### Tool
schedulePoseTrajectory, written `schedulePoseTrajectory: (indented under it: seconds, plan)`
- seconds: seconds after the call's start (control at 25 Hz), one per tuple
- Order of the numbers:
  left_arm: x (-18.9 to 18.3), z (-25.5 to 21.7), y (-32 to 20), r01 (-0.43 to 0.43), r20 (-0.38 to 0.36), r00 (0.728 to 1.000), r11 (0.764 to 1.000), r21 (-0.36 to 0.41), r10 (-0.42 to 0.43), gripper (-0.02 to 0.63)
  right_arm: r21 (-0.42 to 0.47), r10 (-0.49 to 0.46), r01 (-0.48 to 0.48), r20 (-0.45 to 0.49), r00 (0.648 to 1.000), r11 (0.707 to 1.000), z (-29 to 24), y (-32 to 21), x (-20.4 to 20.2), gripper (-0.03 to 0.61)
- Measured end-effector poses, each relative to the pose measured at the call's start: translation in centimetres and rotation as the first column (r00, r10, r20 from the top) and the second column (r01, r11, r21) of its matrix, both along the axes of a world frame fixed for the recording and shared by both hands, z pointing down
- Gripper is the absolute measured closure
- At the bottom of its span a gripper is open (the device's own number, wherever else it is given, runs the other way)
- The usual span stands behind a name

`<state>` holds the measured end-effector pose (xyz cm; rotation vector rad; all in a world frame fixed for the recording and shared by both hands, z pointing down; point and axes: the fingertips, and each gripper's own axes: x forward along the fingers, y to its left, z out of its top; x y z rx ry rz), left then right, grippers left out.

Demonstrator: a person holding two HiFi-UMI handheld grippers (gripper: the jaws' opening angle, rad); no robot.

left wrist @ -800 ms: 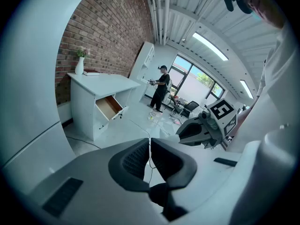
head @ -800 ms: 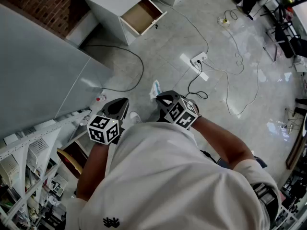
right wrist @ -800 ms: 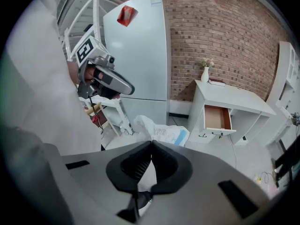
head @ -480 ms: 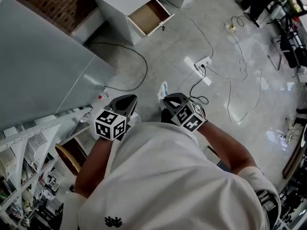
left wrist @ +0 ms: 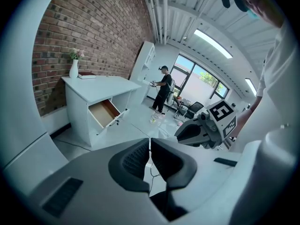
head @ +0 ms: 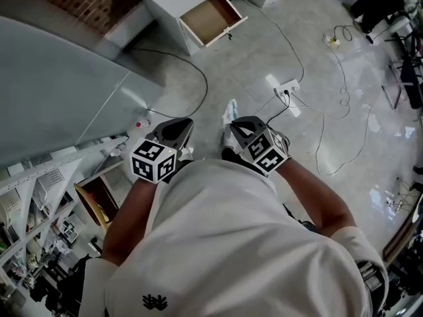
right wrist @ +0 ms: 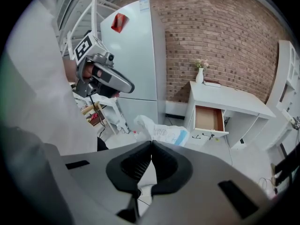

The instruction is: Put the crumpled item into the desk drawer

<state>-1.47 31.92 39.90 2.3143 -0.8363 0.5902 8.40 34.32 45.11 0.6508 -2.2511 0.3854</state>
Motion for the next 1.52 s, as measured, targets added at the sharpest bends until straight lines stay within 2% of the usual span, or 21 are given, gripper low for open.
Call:
schedulePoseTrajectory:
  seconds: [0.24,0.4,0.92,1.16,1.32,1.52]
  plan:
    - [3.0,1.2,-1.8,0.064,0.026,0.998,0.998,-0.028,-0.064,0.583,-0.004,-0.042,0.042,0.031,0.999,0.999,1.4,-2.9,3.2,0.549]
    - [4.1,1.6,-3.6,0.060,0.021,0.998,0.997,-0.041,-0.059,0.583,-0.003,-0.015,0.016,0.047,0.999,1.000,2.1,-5.5,4.0,0.549]
    - [-1.0,2.5,-19.0,-0.076,-0.040,0.996,0.997,-0.022,0.075,0.583,0.020,0.096,-0.095,-0.056,0.994,0.995,3.2,-21.1,-0.4,0.549]
    - [-4.1,3.4,-23.9,-0.146,-0.037,0.989,0.989,-0.015,0.146,0.583,0.055,0.145,-0.139,-0.121,0.982,0.989,4.6,-28.5,-1.5,0.549]
    - [-4.3,3.7,-26.2,-0.140,-0.042,0.989,0.990,-0.035,0.139,0.583,0.054,0.145,-0.138,-0.155,0.977,0.989,5.7,-33.0,-1.0,0.549]
    - [-3.1,4.6,-31.2,-0.115,-0.051,0.992,0.992,-0.058,0.112,0.583,0.052,0.096,-0.087,-0.205,0.974,0.995,8.4,-41.2,-0.2,0.549]
